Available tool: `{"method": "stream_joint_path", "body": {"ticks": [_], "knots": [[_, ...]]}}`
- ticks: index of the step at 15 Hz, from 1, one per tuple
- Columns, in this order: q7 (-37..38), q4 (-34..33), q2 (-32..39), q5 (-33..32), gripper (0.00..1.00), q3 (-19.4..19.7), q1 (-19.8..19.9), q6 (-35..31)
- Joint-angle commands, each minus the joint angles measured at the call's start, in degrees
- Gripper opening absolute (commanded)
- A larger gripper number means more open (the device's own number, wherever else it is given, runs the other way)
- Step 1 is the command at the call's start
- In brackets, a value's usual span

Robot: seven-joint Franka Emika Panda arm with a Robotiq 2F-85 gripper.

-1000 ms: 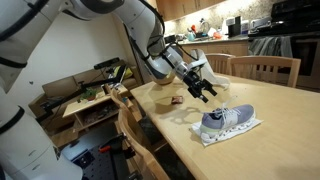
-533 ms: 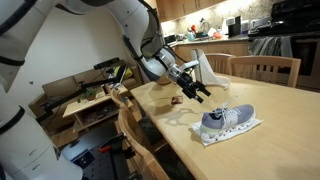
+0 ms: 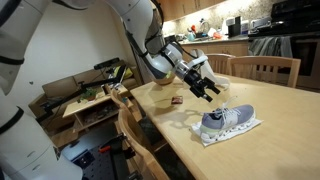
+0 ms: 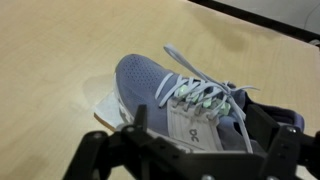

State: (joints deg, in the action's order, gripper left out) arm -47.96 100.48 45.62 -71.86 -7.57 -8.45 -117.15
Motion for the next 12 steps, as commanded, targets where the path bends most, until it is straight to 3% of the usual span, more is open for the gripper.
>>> {"method": "stream_joint_path", "body": {"ticks": [1, 12], "knots": [[0.8, -1.4, 0.1, -1.7, 1.0, 0.9, 1.7, -3.6], [-0.9, -4.0, 2.3, -0.5, 1.0, 1.8, 5.0, -10.1]]}}
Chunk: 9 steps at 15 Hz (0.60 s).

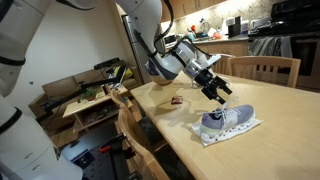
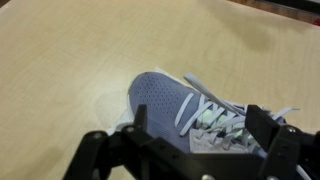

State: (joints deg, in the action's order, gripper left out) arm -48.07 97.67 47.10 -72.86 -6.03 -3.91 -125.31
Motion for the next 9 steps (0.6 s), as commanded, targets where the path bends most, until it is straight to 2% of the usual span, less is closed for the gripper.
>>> {"method": "stream_joint_path", "body": {"ticks": [1, 9], "knots": [[-0.7, -1.3, 1.0, 0.5, 1.0, 0.4, 0.4, -1.9], [2.3, -0.3, 0.1, -0.7, 1.0, 0.8, -1.8, -0.1]]}}
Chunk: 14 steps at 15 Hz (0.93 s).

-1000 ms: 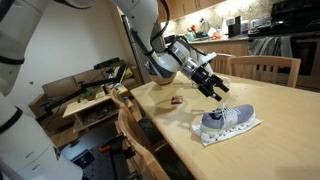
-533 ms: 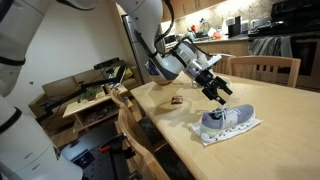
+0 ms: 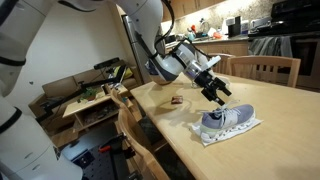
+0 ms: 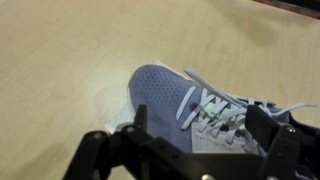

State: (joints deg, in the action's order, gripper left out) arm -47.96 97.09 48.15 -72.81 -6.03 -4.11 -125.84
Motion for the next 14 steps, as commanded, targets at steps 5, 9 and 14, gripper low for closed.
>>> {"method": "stream_joint_path", "body": {"ticks": [5, 9, 14], "knots": [[7.7, 2.2, -2.5, -3.8, 1.0, 0.9, -4.2, 0.5], [7.3, 0.2, -0.8, -3.2, 1.0, 0.6, -3.9, 0.2], [6.8, -0.3, 0.2, -2.4, 1.0, 0.9, -2.1, -0.5]]}}
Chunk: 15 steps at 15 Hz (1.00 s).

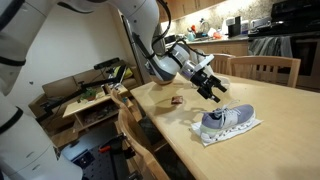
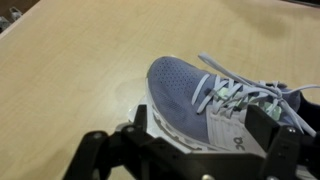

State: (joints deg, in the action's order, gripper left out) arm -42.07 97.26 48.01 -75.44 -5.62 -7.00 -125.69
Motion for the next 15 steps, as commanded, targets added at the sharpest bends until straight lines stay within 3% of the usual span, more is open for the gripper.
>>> {"method": "stream_joint_path", "body": {"ticks": [1, 11, 12, 13, 15], "knots": [[0.5, -0.7, 0.7, 0.5, 1.0, 0.5, 1.1, -0.6], [-0.3, -1.4, 2.1, 1.6, 1.0, 0.4, 2.7, -0.5], [-0.2, -1.5, 2.2, 1.6, 0.98, 0.5, 2.6, -0.5], [-0.3, -1.5, 2.2, 1.6, 0.87, 0.5, 2.7, -0.5], [-0.2, -1.4, 2.2, 1.6, 0.92, 0.4, 2.8, -0.6]]}}
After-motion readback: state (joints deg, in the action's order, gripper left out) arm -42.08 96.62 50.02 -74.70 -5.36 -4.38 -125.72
